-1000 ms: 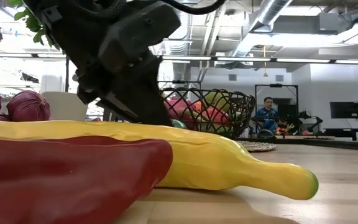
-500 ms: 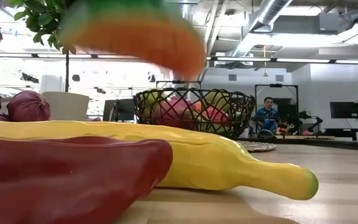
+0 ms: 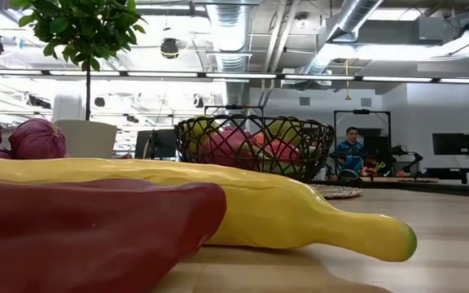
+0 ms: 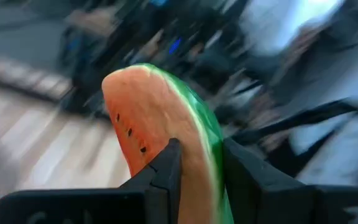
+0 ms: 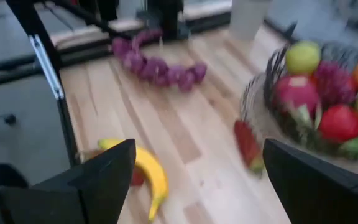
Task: Build produce basket
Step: Put the sliced watermelon into the basket
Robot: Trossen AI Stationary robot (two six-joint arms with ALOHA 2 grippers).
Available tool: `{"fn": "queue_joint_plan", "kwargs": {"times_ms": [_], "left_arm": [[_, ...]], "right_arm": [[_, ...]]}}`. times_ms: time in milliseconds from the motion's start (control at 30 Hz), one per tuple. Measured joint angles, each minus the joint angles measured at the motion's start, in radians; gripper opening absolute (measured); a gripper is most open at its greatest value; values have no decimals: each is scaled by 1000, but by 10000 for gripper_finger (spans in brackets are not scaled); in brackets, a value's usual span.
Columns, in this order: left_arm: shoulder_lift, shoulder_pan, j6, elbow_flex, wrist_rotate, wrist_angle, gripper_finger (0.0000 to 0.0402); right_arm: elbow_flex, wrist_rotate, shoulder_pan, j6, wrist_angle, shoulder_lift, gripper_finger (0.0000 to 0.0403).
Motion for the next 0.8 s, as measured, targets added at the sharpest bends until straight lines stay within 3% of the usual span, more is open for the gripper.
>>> {"fn": "queue_joint_plan", "kwargs": {"times_ms": [200, 400, 533, 800], "left_arm": [[-84, -93, 258, 1, 89, 209, 73], [-80, -144, 465, 1, 377, 405, 73], [-67, -162, 561, 1, 538, 467, 73], [-58, -182, 652, 1, 574, 483, 73]], "right_arm": [[0, 212, 11, -241, 145, -5, 369], [0, 309, -1, -710, 457, -5, 370], [0, 310, -22, -978, 665, -5, 369], [0, 146, -87, -1319, 960, -6, 370]]}}
